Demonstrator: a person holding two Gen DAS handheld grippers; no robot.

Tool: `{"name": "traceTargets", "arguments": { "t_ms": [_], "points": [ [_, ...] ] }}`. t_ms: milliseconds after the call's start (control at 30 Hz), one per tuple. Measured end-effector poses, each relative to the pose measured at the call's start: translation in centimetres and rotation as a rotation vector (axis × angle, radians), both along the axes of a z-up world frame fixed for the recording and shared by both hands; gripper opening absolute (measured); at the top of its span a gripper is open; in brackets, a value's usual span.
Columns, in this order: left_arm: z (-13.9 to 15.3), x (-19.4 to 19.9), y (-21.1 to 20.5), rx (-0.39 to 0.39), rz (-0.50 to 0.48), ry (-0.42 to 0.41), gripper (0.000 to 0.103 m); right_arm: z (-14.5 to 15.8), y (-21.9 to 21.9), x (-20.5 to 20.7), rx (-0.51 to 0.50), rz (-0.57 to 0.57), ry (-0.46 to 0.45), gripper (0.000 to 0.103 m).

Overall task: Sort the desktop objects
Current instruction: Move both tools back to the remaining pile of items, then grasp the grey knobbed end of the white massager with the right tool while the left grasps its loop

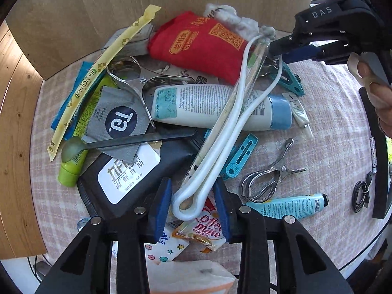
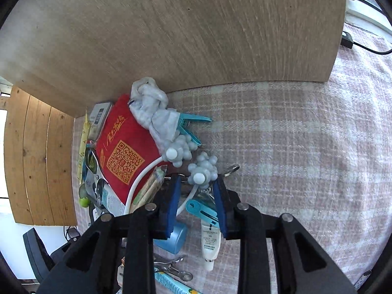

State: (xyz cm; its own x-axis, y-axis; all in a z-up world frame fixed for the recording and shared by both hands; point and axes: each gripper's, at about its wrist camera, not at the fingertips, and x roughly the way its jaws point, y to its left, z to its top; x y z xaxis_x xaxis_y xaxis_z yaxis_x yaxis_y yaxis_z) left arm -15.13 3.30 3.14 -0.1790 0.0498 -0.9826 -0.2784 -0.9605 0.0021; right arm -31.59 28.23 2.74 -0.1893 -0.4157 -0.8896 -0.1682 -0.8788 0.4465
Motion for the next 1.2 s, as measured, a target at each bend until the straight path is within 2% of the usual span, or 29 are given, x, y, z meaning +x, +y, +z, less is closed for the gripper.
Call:
{"name": "traceTargets", "arguments": {
  "t_ms": [100,167,233,433,667,900,1000,1033,1067,1133,1200],
  "points": [
    [-0.2,-0.1,0.3,0.011,-0.003,-0.005,0.03,0.0,-0.6,-0.3,0.018,0.004,0.002,0.024],
    [-0.4,0.0,0.8,0.009,-0.017,-0.006,0.028,0.2,-1.1,-0.4,0.062,0.013,0.006,0.018],
    [-0.5,0.4,1.6,0.017,-0.046,-0.009,0.026,0.2,-1.5,-0.2,0.107,0.029,0.022,0.012],
    [-0.7,2.0,5.6,0.031,-0.14,-0.019,0.022,0.2,-0.2,1.3,0.142,0.018,0.028,0.007],
    [-0.8,4.6,12.0,0.064,-0.293,-0.059,0.019,0.1,4.4,4.7,0.184,-0.009,0.004,0.007],
    [1.3,7.7,17.8,0.187,-0.37,-0.064,0.018,1.9,10.2,8.8,0.23,-0.06,0.019,0.006],
    [2.1,8.1,19.1,0.253,-0.386,-0.075,0.019,3.0,12.2,10.5,0.237,-0.078,0.027,0.006],
    [2.4,7.8,19.7,0.28,-0.382,-0.088,0.023,3.2,13.2,11.1,0.245,-0.089,0.029,0.006],
    [2.5,7.9,20.0,0.295,-0.373,-0.102,0.035,3.6,13.7,11.5,0.251,-0.094,0.034,0.006],
    [2.9,7.9,19.3,0.292,-0.332,-0.073,0.042,4.5,14.7,10.7,0.258,-0.087,0.044,0.008],
    [3.3,7.8,18.1,0.285,-0.294,-0.058,0.042,4.9,14.9,11.8,0.278,-0.089,0.061,0.009]
  ]
}}
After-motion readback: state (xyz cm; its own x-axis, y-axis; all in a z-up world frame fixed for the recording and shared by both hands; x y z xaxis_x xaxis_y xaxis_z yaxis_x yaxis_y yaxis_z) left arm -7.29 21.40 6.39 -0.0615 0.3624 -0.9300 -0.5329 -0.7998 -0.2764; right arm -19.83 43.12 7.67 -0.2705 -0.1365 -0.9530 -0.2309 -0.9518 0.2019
